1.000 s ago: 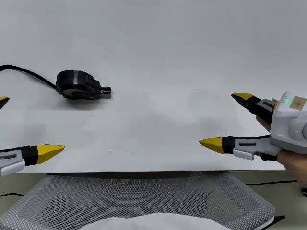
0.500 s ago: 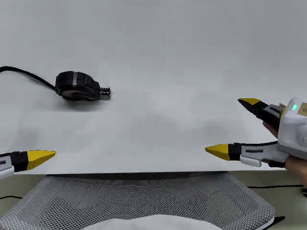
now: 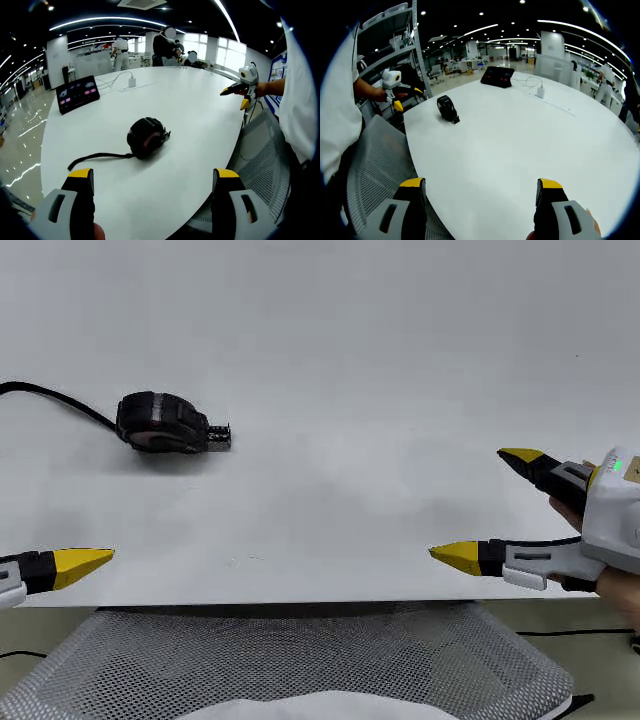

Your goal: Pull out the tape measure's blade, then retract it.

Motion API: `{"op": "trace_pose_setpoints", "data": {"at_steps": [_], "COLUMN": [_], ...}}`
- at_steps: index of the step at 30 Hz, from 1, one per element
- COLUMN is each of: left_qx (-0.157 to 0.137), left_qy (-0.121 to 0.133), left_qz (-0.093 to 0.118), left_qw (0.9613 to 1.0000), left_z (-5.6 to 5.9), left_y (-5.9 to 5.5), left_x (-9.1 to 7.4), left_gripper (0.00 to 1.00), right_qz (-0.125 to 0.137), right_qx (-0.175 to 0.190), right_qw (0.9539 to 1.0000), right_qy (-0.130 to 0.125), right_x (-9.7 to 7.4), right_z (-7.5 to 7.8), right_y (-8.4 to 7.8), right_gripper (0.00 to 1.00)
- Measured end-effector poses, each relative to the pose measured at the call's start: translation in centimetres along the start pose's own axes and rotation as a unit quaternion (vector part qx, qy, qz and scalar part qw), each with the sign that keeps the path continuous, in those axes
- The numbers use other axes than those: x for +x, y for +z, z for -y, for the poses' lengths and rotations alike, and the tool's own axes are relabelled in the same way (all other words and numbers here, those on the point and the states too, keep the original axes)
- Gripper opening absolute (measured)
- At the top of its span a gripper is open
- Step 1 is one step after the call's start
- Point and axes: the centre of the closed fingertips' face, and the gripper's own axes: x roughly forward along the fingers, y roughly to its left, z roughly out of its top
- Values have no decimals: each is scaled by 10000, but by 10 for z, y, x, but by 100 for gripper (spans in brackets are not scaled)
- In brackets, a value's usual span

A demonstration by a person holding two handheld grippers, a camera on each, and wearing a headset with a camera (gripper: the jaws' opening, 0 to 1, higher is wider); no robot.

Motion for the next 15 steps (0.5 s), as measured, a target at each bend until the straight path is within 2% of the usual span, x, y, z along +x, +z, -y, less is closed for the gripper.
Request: {"op": "trace_pose_setpoints", "data": {"at_steps": [2,3,5,6,8,10,11,15], "left_qx": [20,96,-58,-25,-32,-27,-7,-32], "left_qy": [-80,-13,-134,-53,-68,-146,-85,-87], "left_qz": [-39,-7,-39,15,20,-69,7,39], "left_qw": [10000,10000,9999,10000,10000,9999,10000,9999], "left_z": [3,2,6,2,3,6,4,4], "left_y": [-1,0,-2,0,0,-2,0,1], "left_x": [1,2,2,3,2,2,3,2], "left_gripper": [94,96,93,94,92,89,91,93], "right_qz": [-6,-6,5,10,9,9,9,3], "right_qx": [8,21,26,32,31,35,33,24], "right_qw": [10000,10000,10000,10000,10000,10000,10000,10000], "right_qy": [0,7,-1,2,1,11,15,25], "right_x": [0,0,0,0,0,1,1,2], "right_z": [0,0,0,0,-1,-1,-1,-2], "right_y": [-1,-1,0,0,0,0,0,0], "right_gripper": [90,90,90,90,90,90,90,90]}}
